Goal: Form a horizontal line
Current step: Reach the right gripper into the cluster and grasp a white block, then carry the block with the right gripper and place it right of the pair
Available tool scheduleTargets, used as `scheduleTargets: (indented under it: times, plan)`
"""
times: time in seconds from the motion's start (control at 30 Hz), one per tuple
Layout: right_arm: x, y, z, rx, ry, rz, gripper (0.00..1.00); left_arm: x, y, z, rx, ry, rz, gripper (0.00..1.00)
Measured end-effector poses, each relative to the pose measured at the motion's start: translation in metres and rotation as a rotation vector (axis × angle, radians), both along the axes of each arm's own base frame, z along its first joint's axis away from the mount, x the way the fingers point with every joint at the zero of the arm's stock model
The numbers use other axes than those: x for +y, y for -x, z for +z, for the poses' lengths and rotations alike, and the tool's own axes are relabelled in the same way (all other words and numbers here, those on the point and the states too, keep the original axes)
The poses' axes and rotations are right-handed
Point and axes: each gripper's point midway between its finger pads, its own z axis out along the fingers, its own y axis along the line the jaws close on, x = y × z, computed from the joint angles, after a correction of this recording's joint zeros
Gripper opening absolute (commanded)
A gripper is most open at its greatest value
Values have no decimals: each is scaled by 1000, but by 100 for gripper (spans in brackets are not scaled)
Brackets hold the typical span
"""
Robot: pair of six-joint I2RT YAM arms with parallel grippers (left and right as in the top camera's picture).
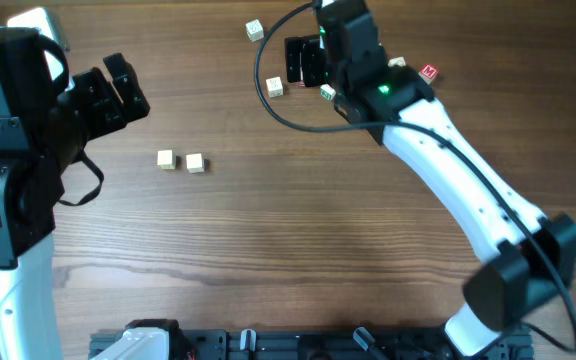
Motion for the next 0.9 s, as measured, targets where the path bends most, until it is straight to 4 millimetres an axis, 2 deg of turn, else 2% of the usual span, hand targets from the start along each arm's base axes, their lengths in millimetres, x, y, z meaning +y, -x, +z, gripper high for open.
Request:
scheduleTargets:
  times: [0.07, 0.13, 0.2, 0.27, 0.33, 0.37, 0.43, 0.47, 0.67, 0.77, 0.9]
  plan:
    - [7, -14, -19, 60, 25, 4, 100, 0, 0, 0, 0, 0, 0, 100]
    - [20, -26, -30, 106, 21, 31, 100, 0, 0, 0, 0, 0, 0, 100]
    - [32, -40, -42, 130, -3, 45, 95, 0, 0, 0, 1, 0, 0, 100]
    - [37, -48, -64, 167, -21, 42, 89, 0, 0, -1, 3, 0, 0, 100]
    - [39, -54, -88, 205, -33, 34, 88, 0, 1, -1, 7, 0, 0, 100]
    - [38, -57, -108, 235, -28, 28, 89, 0, 1, -1, 8, 0, 0, 100]
    - [35, -63, -135, 272, -31, 9, 88, 0, 1, -1, 8, 0, 0, 100]
    - [34, -65, -143, 278, -35, 4, 89, 0, 1, -1, 8, 0, 0, 100]
    - [41, -77, -177, 299, -94, -15, 85, 1, 1, -2, 10, -3, 3, 100]
    - [43, -78, -190, 313, -103, -21, 80, 1, -3, -6, 24, -3, 3, 100]
    - [32, -84, -203, 326, -121, -77, 78, 0, -15, -22, 80, -5, 3, 100]
